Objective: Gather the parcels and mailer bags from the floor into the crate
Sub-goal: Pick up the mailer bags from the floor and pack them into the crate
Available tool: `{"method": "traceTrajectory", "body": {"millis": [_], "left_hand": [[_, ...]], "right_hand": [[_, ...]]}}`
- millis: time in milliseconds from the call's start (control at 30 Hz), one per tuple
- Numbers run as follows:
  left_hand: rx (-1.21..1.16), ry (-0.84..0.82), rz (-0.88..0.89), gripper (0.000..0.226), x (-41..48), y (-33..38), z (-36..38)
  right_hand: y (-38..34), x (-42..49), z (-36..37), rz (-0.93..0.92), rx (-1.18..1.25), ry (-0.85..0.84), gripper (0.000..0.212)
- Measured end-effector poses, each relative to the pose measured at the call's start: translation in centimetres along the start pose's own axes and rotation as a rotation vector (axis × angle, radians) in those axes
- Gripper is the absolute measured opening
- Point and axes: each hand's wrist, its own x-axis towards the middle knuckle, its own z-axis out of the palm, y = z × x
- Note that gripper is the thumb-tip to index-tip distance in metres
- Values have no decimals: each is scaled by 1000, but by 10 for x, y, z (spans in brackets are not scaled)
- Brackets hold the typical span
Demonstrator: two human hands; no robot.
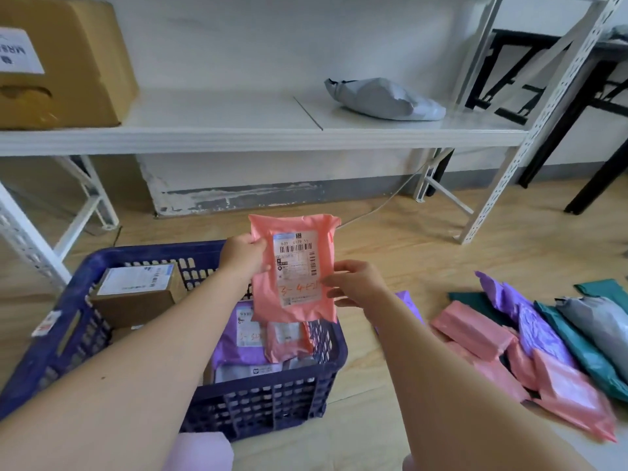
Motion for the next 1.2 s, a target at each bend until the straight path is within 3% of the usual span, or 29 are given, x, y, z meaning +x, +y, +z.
{"method": "traceTrajectory", "body": {"millis": [167,267,400,633,733,833,967,1067,1200], "left_hand": [[-73,1,-145,39,18,-24,-12],[-50,-30,-218,38,35,-43,-22],[189,18,-262,33,47,-77,-24],[606,44,-90,81,66,-150,-4],[680,-38,-91,72,77,-185,-1],[760,-133,-95,51,83,-211,-4],[864,-244,-114,59,84,-231,-9],[1012,-354,-124,65,81,-232,-11],[1330,-388,13,62,79,-224,-6]], "right_hand": [[6,21,30,-40,-176,52,6],[13,38,47,-22,-235,61,20],[22,57,70,-11,-325,70,22],[60,95,111,73,-607,1,20],[76,109,124,117,-680,-65,23],[89,123,137,173,-769,-178,11],[110,136,157,247,-864,-342,14],[120,136,169,212,-1036,-486,31],[130,139,173,159,-1180,-572,39]]}}
